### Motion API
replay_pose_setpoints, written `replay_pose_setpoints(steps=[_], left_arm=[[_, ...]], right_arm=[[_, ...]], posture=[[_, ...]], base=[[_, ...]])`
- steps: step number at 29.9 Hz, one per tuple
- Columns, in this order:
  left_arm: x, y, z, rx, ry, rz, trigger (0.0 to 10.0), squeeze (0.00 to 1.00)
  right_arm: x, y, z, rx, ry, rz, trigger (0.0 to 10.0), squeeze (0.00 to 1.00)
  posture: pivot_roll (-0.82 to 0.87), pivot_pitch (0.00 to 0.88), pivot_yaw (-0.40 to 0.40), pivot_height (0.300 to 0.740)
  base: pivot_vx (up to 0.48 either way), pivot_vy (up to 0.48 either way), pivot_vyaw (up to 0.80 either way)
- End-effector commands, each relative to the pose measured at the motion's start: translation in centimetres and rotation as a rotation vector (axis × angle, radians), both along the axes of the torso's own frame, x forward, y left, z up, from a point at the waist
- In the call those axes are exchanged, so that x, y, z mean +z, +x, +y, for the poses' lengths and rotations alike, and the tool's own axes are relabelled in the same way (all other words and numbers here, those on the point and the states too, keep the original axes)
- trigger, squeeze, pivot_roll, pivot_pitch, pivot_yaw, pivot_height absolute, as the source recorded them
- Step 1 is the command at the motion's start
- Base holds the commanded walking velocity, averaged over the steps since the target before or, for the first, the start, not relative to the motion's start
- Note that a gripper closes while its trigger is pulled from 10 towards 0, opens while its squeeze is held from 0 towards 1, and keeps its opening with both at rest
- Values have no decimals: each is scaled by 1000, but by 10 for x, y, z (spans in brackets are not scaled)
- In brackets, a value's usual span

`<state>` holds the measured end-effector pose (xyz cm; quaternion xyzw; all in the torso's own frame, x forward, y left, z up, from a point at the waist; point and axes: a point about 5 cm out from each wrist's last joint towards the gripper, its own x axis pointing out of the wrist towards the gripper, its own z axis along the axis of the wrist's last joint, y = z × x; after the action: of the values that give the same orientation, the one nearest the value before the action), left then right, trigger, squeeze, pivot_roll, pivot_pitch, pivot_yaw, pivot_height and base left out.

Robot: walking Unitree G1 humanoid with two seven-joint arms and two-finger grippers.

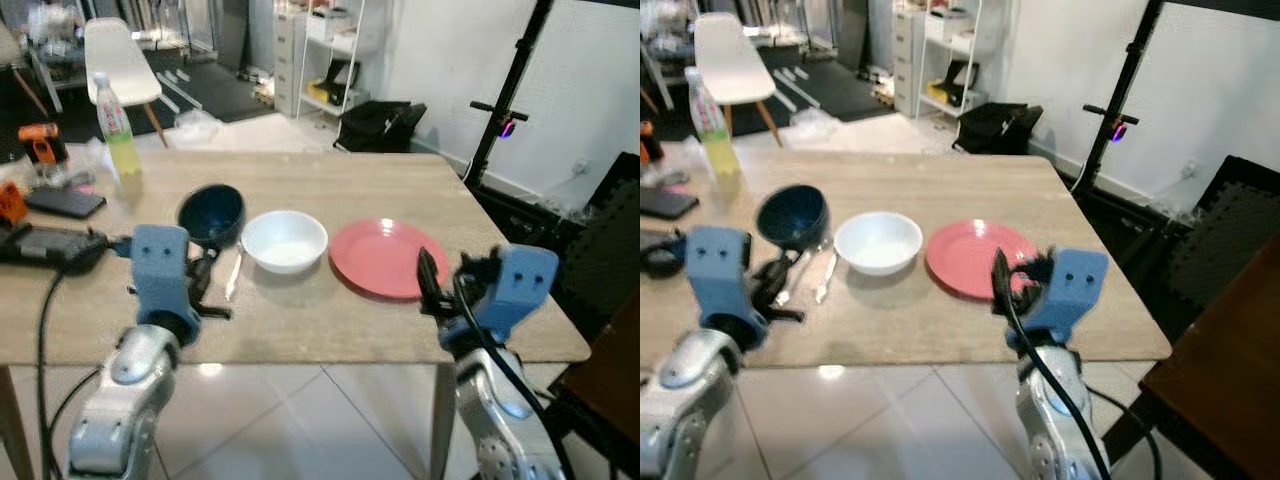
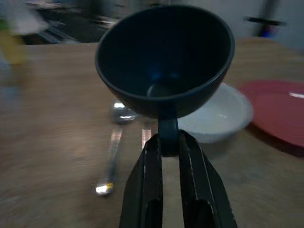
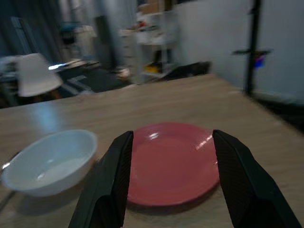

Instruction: Setting the table

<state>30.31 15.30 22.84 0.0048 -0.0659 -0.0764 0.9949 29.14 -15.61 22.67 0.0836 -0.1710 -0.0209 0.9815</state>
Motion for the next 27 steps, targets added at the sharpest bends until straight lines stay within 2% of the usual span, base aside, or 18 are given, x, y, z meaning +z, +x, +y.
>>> replay_pose_setpoints(steps=[1, 9, 11, 15, 27], left_arm=[[0, 0, 4, 14, 2, 1, 10000, 0], [-1, 0, 5, 21, 13, 11, 10000, 0], [-3, 2, 5, 27, 52, 24, 10000, 0], [-4, 2, 5, 35, 33, 33, 10000, 0], [-5, 3, 5, 38, 40, 40, 10000, 0]], right_arm=[[-1, -1, 1, 1, 4, 2, 10000, 0], [-2, -1, 1, 1, 18, 10, 10000, 0], [-2, -1, 1, 2, 22, 15, 10000, 0], [-2, -1, 0, 1, 24, 13, 10000, 0], [-2, -2, 1, 1, 12, 11, 10000, 0]], posture=[[48, 30, -22, 740], [49, 30, -21, 740], [49, 30, -21, 740], [48, 30, -21, 740], [48, 33, -20, 740]], base=[[0, 480, 0], [0, 480, -113], [0, 0, -800], [0, 0, -758], [0, 0, 0]])
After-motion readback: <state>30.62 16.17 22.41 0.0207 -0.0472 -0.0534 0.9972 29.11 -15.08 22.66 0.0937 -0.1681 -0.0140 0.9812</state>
